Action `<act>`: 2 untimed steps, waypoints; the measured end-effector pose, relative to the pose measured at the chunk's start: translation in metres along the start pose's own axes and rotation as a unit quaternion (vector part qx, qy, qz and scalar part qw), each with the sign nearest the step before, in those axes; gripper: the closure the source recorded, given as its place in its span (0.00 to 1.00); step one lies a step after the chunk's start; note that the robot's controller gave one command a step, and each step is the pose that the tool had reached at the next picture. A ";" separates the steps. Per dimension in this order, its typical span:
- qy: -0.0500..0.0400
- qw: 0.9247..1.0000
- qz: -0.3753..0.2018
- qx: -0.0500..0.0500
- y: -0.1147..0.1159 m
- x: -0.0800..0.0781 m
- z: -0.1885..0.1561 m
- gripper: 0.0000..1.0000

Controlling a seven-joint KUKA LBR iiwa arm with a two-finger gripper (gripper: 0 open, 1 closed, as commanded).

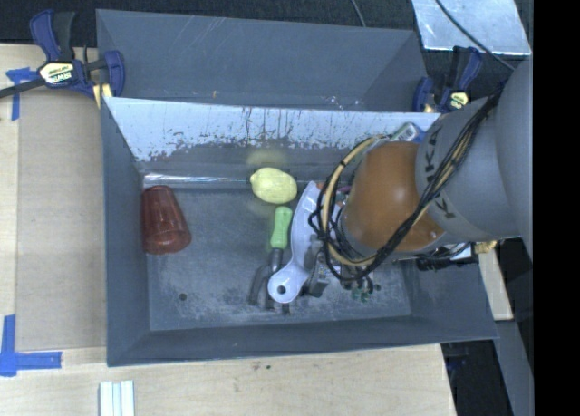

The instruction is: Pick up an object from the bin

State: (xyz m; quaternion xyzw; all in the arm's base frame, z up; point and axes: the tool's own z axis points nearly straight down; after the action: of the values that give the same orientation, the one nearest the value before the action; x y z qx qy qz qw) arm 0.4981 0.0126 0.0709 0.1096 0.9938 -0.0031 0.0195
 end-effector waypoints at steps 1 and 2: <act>0.000 1.000 0.000 0.000 0.000 0.000 0.000 1.00; 0.000 0.997 -0.074 0.000 0.047 -0.024 -0.004 1.00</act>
Offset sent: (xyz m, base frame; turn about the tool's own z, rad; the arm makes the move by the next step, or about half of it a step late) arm 0.0335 0.0397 0.0044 -0.1461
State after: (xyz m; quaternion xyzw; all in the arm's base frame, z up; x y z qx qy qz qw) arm 0.5318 0.0533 0.0755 0.0358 0.9992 -0.0042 0.0189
